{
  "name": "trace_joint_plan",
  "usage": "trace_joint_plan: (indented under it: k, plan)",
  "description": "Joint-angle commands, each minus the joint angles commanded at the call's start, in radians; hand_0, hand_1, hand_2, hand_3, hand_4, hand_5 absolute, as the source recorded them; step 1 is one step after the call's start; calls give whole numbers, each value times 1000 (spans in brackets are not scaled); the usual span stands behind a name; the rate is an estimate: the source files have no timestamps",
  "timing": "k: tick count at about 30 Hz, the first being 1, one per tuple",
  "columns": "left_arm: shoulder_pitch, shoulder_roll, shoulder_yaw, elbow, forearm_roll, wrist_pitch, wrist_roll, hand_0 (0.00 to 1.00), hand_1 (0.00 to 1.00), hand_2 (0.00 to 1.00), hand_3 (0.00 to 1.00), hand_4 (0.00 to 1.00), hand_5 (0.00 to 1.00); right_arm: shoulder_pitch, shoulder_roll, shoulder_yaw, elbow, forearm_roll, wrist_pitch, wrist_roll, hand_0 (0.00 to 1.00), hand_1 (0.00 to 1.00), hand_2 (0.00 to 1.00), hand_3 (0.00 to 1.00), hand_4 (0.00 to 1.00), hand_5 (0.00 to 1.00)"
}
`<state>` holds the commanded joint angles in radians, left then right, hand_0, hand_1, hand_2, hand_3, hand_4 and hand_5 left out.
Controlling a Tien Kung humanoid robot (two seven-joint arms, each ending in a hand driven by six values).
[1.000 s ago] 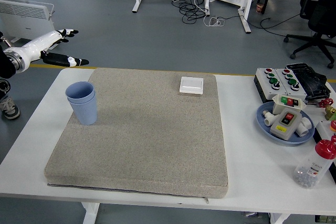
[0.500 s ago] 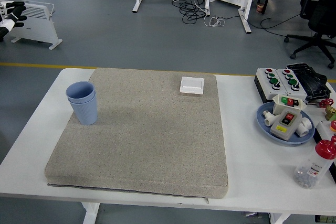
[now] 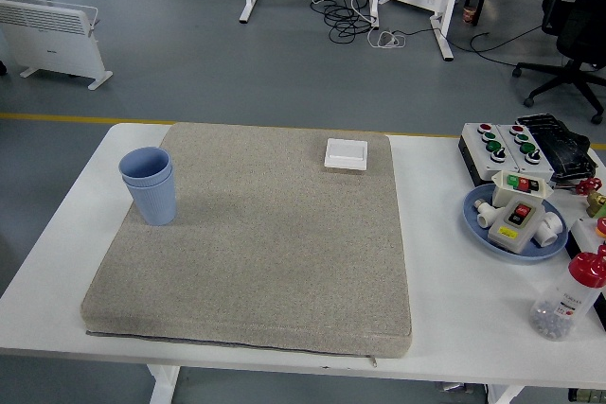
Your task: Push cup pick cup insert cup
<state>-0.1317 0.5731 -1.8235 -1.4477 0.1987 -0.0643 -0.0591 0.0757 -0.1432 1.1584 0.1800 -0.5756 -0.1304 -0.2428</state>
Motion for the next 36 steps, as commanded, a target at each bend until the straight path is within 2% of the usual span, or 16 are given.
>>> trace_joint_plan:
  k: [4, 5, 10, 11, 16, 17, 22, 26, 32, 36]
  plan:
    - [44, -19, -54, -13, -22, -19, 6, 717, 731, 784, 710, 626, 832, -2, 1, 7, 0, -12, 0, -3, 724, 650, 649, 577, 123, 464]
    - [56, -27, -66, -15, -31, -26, 10, 733, 744, 797, 739, 630, 998, -3, 2, 9, 0, -13, -1, -4, 724, 650, 649, 577, 123, 463]
    - [95, -58, -82, -11, -88, -51, 13, 733, 744, 797, 739, 630, 998, -7, 4, 12, 0, -19, -2, -6, 724, 650, 649, 577, 123, 463]
    - [100, -64, -82, -10, -96, -54, 12, 761, 779, 847, 781, 629, 998, -7, 5, 13, 0, -20, -2, -6, 724, 649, 648, 577, 123, 465]
    - [114, -86, -85, -7, -121, -52, -5, 761, 779, 847, 781, 629, 998, -9, 6, 18, 0, -25, -2, -6, 724, 649, 648, 577, 123, 465]
    - [116, -89, -85, -7, -123, -52, -9, 767, 787, 858, 807, 624, 998, -9, 6, 18, 0, -25, -2, -6, 724, 649, 649, 577, 124, 466]
    - [114, -104, -86, -5, -124, -52, -18, 767, 787, 858, 807, 624, 998, -10, 7, 20, 0, -15, -2, -4, 724, 649, 649, 577, 124, 466]
    - [108, -130, -81, 5, -119, -49, -12, 769, 791, 860, 810, 622, 998, -10, 7, 22, 0, -3, -1, -2, 724, 648, 648, 577, 125, 467]
    - [93, -150, -73, 13, -129, -33, 24, 771, 792, 866, 817, 623, 998, -10, 8, 22, 0, 4, -1, 0, 724, 648, 648, 577, 125, 467]
    - [87, -155, -59, 15, -152, -4, 77, 784, 808, 880, 830, 624, 998, -11, 8, 19, 0, 4, 0, 0, 724, 648, 648, 577, 125, 469]
